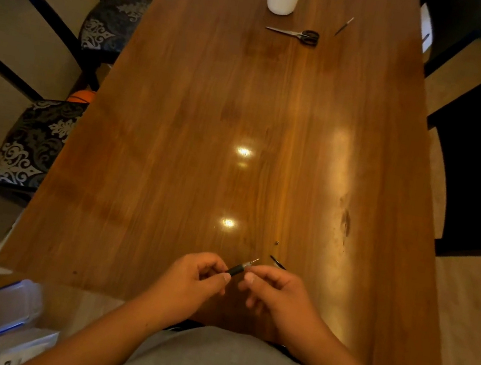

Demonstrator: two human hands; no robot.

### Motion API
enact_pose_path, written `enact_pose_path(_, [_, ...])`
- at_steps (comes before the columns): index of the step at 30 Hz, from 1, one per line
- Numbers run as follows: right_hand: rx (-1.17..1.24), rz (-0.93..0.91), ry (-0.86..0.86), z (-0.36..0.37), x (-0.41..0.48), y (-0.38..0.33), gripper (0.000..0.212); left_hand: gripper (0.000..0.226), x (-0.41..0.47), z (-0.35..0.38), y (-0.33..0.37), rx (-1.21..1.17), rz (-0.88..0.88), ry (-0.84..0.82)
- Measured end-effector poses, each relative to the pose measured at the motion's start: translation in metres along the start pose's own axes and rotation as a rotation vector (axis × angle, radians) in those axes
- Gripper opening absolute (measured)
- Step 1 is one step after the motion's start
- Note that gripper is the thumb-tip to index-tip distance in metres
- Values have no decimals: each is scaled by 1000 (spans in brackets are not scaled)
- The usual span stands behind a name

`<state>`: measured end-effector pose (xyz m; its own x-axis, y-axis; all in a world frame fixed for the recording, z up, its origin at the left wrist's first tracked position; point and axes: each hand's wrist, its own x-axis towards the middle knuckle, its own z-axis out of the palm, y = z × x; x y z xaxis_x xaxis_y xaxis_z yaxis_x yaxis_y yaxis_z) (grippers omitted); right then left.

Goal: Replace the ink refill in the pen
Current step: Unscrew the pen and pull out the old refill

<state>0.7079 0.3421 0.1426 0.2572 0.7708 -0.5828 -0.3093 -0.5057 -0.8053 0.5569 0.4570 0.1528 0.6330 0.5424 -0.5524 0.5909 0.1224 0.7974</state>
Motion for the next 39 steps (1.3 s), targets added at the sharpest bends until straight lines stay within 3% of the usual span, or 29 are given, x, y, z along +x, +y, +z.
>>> enact_pose_path(19, [138, -107, 192, -3, -8, -9, 13, 17, -22, 14, -7, 4, 45, 22])
enact_pose_path(28, [122, -162, 163, 1, 3, -25, 8, 14, -25, 3, -9, -20, 37, 51])
enact_pose_path(39, [196, -259, 355, -8, 39, -45, 13, 16, -19, -25, -21, -28, -30, 44])
